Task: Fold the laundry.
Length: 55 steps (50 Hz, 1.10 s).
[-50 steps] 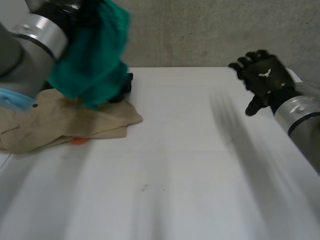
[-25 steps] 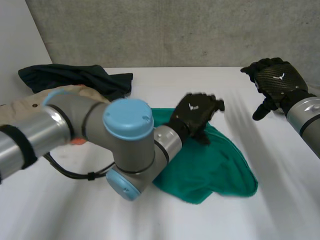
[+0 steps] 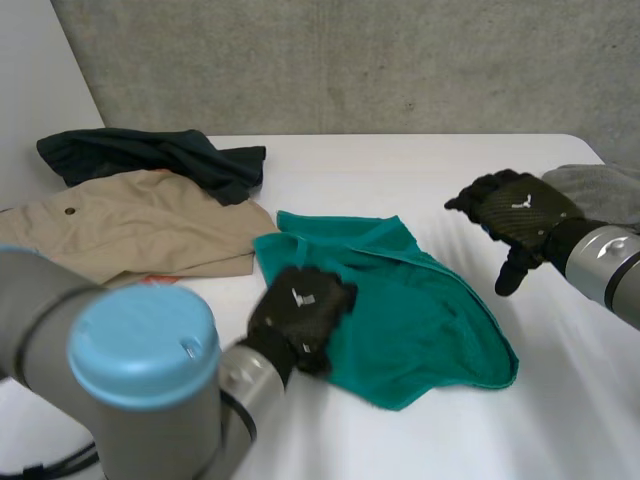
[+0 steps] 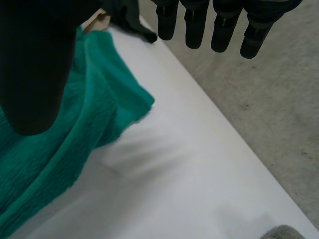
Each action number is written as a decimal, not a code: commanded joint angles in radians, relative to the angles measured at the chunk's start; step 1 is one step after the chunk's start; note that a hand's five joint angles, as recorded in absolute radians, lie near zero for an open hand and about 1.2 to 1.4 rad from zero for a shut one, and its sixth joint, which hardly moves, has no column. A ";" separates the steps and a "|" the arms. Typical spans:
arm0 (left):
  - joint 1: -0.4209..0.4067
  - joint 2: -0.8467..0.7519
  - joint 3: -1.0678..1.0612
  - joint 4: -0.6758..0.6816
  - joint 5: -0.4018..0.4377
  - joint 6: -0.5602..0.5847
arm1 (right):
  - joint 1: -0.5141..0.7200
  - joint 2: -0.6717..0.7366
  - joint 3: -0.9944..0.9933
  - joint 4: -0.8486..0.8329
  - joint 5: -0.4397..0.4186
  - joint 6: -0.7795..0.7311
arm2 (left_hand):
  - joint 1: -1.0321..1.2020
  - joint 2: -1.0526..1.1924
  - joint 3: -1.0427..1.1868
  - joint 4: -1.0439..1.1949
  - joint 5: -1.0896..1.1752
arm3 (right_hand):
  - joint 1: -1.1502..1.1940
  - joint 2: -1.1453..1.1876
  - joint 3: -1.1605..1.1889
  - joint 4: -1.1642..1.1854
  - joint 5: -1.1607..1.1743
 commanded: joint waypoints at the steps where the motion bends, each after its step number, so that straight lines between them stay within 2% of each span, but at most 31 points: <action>1: -0.024 -0.123 0.006 0.060 0.006 -0.001 | -0.004 0.002 0.058 -0.011 -0.004 -0.028 | 0.089 0.096 0.098 0.091 0.094 | -0.049 -0.032 -0.030 -0.035 -0.048; 9: 0.002 -0.206 0.062 0.127 0.007 -0.001 | -0.009 0.004 0.105 -0.051 -0.002 -0.028 | 0.133 0.139 0.142 0.135 0.138 | -0.049 -0.032 -0.030 -0.035 -0.048; 12: 0.014 -0.236 0.091 0.135 0.007 -0.001 | -0.010 0.004 0.113 -0.065 -0.001 -0.026 | 0.247 0.254 0.256 0.249 0.252 | -0.049 -0.032 -0.030 -0.035 -0.048; 13: 0.015 -0.250 0.107 0.135 0.007 -0.001 | -0.012 0.004 0.117 -0.071 -0.001 -0.026 | 0.378 0.385 0.388 0.380 0.383 | -0.049 -0.032 -0.030 -0.035 -0.048; 17: 0.015 -0.275 0.139 0.135 0.007 0.024 | -0.023 0.004 0.122 -0.077 -0.001 -0.026 | 0.561 0.568 0.570 0.563 0.566 | -0.049 -0.032 -0.030 -0.035 -0.048; 25: 0.038 -0.289 0.144 0.129 0.009 0.146 | -0.047 0.002 0.114 -0.082 -0.001 -0.024 | 0.770 0.777 0.779 0.772 0.775 | -0.049 -0.032 -0.030 -0.035 -0.048; 28: 0.045 -0.273 0.138 0.127 0.007 0.157 | -0.052 0.001 0.107 -0.082 0.001 -0.024 | 0.779 0.786 0.788 0.781 0.784 | -0.049 -0.032 -0.030 -0.035 -0.048; 30: 0.049 -0.235 0.131 0.127 0.012 0.157 | -0.050 0.000 0.101 -0.080 0.002 -0.024 | 0.642 0.649 0.651 0.644 0.647 | -0.049 -0.032 -0.030 -0.035 -0.048; 31: 0.052 -0.220 0.128 0.126 0.015 0.157 | -0.049 -0.001 0.098 -0.080 0.002 -0.026 | 0.428 0.435 0.438 0.431 0.434 | -0.049 -0.032 -0.030 -0.035 -0.048; 32: 0.055 -0.206 0.127 0.126 0.020 0.162 | -0.047 -0.001 0.095 -0.080 0.004 -0.029 | 0.115 0.122 0.125 0.118 0.121 | -0.049 -0.032 -0.030 -0.035 -0.048; 33: 0.058 -0.183 0.125 0.123 0.029 0.171 | -0.047 -0.001 0.093 -0.080 0.005 -0.029 | -0.379 -0.372 -0.369 -0.377 -0.374 | -0.049 -0.032 -0.030 -0.035 -0.048; 35: 0.060 -0.163 0.134 0.123 0.039 0.168 | -0.049 -0.001 0.095 -0.080 0.004 -0.026 | -0.367 -0.360 -0.357 -0.364 -0.361 | -0.049 -0.032 -0.030 -0.035 -0.048; 38: 0.113 -0.108 0.147 0.124 0.043 0.166 | -0.044 0.000 0.108 -0.080 0.001 -0.021 | -0.366 -0.359 -0.357 -0.364 -0.361 | -0.049 -0.032 -0.030 -0.035 -0.048; 40: 0.207 -0.072 0.142 0.124 0.050 0.173 | -0.043 0.002 0.114 -0.080 -0.002 -0.020 | -0.337 -0.330 -0.328 -0.335 -0.332 | -0.049 -0.032 -0.030 -0.035 -0.048; 45: 0.362 -0.077 0.165 0.127 0.064 0.174 | -0.038 0.002 0.124 -0.083 0.001 -0.018 | -0.322 -0.315 -0.313 -0.320 -0.317 | -0.049 -0.032 -0.030 -0.035 -0.048; 50: 0.457 -0.222 0.262 0.127 0.115 0.176 | -0.039 0.005 0.124 -0.083 0.004 -0.020 | -0.246 -0.239 -0.236 -0.244 -0.241 | -0.049 -0.032 -0.030 -0.035 -0.048; 55: 0.535 -0.376 0.429 0.127 0.230 0.220 | -0.036 0.017 0.128 -0.083 0.008 -0.018 | -0.258 -0.251 -0.248 -0.255 -0.252 | -0.049 -0.032 -0.030 -0.035 -0.048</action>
